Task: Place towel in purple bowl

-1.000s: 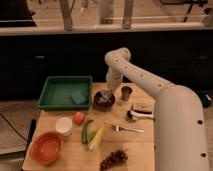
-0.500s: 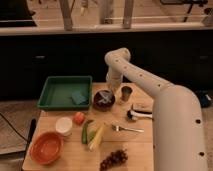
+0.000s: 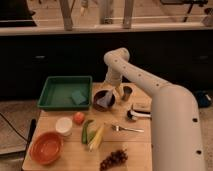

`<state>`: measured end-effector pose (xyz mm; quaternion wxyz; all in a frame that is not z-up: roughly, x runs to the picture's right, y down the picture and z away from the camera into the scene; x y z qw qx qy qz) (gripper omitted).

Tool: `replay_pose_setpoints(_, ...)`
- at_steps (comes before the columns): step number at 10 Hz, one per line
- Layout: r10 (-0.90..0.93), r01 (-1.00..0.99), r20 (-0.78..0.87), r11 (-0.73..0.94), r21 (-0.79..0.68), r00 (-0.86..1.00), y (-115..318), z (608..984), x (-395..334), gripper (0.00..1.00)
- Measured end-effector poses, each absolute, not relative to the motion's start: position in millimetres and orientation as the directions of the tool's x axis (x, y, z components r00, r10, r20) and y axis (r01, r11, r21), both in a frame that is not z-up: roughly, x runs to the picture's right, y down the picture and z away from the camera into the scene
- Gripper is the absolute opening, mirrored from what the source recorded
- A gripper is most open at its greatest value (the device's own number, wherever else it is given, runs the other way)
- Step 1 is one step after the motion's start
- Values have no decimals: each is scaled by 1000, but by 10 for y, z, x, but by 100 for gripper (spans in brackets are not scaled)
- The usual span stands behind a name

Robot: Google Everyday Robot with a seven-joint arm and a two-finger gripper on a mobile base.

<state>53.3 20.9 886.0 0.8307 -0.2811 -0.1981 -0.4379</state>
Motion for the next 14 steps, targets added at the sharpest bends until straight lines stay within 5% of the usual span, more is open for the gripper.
replay_pose_setpoints(14, -623, 841, 575, 473, -262, 530, 200, 8853, 576, 80)
